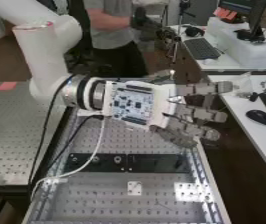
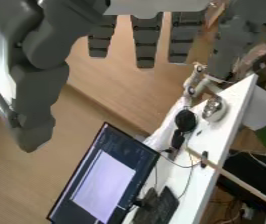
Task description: Grab the chopstick and place it in the clear container
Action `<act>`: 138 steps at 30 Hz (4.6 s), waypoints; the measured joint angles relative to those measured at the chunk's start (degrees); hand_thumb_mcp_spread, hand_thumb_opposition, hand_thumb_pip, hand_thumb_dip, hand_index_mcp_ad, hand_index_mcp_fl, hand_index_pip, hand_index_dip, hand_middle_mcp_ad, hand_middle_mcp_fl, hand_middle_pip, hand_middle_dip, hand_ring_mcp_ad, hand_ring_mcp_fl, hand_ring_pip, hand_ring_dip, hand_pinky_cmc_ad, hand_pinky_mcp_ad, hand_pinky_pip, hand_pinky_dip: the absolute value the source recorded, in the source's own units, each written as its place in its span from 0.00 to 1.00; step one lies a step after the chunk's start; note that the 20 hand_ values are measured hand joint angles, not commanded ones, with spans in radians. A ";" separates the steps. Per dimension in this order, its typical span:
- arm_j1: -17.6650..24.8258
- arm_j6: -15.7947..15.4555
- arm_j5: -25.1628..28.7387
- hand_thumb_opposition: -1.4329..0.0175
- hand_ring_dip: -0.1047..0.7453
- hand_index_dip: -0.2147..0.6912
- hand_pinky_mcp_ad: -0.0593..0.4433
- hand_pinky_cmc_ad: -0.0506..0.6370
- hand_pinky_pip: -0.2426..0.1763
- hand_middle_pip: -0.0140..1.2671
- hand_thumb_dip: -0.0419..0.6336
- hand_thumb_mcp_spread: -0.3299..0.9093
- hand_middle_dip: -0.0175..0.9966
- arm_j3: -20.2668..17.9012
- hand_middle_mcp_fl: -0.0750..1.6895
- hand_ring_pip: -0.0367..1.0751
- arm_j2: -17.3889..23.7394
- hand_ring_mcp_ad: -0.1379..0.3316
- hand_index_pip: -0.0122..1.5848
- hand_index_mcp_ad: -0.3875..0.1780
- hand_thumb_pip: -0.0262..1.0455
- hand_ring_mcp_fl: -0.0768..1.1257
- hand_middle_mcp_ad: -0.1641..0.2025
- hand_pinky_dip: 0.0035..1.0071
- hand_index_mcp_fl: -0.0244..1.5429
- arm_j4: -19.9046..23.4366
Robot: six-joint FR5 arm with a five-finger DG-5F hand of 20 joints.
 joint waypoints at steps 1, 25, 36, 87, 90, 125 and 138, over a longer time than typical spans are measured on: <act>0.16 -0.61 -0.20 0.48 0.36 0.49 0.77 0.69 0.21 0.11 0.31 0.52 0.34 -0.38 0.05 0.10 0.50 0.58 0.05 0.30 0.44 0.07 0.64 0.48 0.01 0.55; -1.04 5.62 2.28 0.50 0.36 0.50 0.77 0.71 0.21 0.11 0.38 0.55 0.46 3.46 0.25 0.10 -6.14 0.57 0.17 0.29 0.60 0.08 0.64 0.55 0.14 -2.50; -1.52 12.88 1.67 0.50 0.38 0.31 0.75 0.66 0.21 0.16 0.46 0.57 0.49 5.83 0.36 0.11 -10.30 0.58 0.45 0.32 0.68 0.17 0.63 0.56 0.20 -2.94; -1.06 11.11 2.19 0.34 0.48 0.21 0.74 0.60 0.40 0.31 0.47 0.74 0.52 7.90 0.61 0.10 -13.65 0.43 0.56 0.31 0.52 0.47 0.63 0.33 0.58 -4.84; -1.06 10.87 2.42 0.29 0.48 0.21 0.74 0.60 0.43 0.32 0.45 0.76 0.52 7.89 0.64 0.11 -13.61 0.44 0.57 0.28 0.50 0.49 0.62 0.31 0.59 -4.68; -0.15 4.30 8.31 0.21 0.51 0.29 0.74 0.59 0.73 0.15 0.44 0.87 0.52 8.68 0.82 0.13 -10.48 0.44 0.27 0.33 0.49 0.72 0.61 0.19 0.86 -0.63; -0.71 -1.23 6.75 0.21 0.51 0.29 0.74 0.59 0.73 0.15 0.44 0.87 0.52 9.64 0.82 0.13 -5.01 0.42 0.27 0.32 0.49 0.74 0.61 0.21 0.87 -3.76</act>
